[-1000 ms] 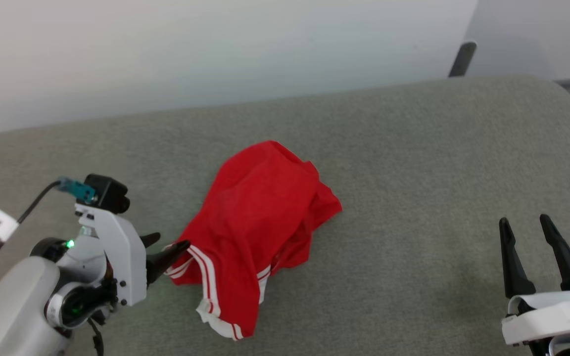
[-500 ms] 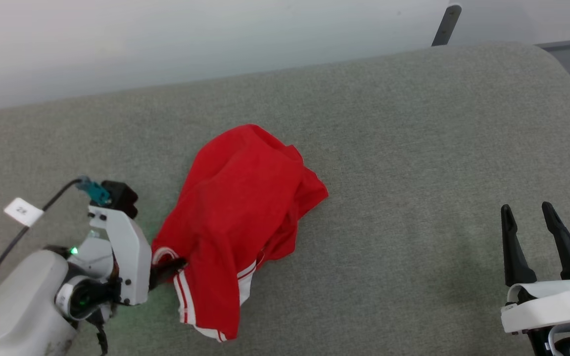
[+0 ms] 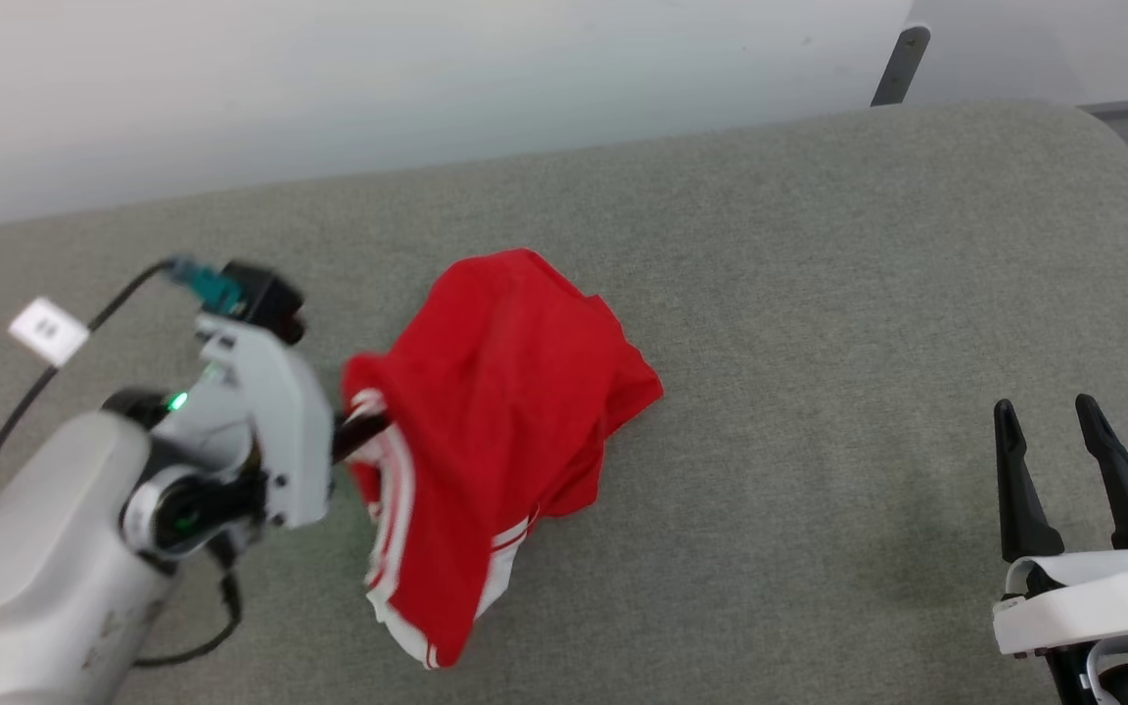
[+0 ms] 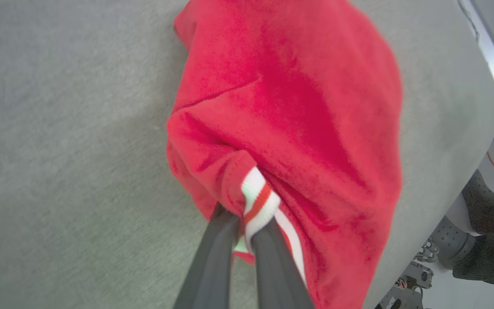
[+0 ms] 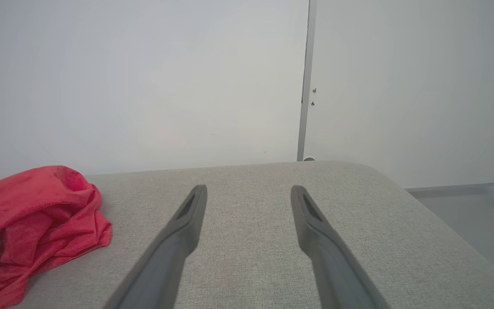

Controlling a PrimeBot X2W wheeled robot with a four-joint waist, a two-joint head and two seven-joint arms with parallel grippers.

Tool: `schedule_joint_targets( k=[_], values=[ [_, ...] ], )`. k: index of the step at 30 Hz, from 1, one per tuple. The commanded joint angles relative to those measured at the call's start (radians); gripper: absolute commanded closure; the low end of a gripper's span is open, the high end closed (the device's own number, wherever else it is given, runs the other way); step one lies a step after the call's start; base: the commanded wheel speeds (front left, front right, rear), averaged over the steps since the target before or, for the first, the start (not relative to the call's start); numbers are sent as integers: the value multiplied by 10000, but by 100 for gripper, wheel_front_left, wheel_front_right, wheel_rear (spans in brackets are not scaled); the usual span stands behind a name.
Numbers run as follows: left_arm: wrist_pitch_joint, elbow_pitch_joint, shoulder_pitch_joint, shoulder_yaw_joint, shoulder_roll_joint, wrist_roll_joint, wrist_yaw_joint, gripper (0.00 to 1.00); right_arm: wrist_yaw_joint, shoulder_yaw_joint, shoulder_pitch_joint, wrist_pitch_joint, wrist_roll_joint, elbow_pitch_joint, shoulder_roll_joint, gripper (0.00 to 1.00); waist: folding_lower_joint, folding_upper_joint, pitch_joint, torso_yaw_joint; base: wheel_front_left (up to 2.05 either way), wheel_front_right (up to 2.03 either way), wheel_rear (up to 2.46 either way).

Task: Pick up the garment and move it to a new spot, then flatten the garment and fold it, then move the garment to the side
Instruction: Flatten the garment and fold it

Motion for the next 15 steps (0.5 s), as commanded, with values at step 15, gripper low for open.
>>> schedule_joint_targets(
  k=[15],
  values=[
    [946, -2178, -619, -1198, -1539, -840, -67, 100, 1, 58, -126, -50, 60, -8, 177, 0, 0, 0, 77, -348, 0, 0, 0]
  ],
)
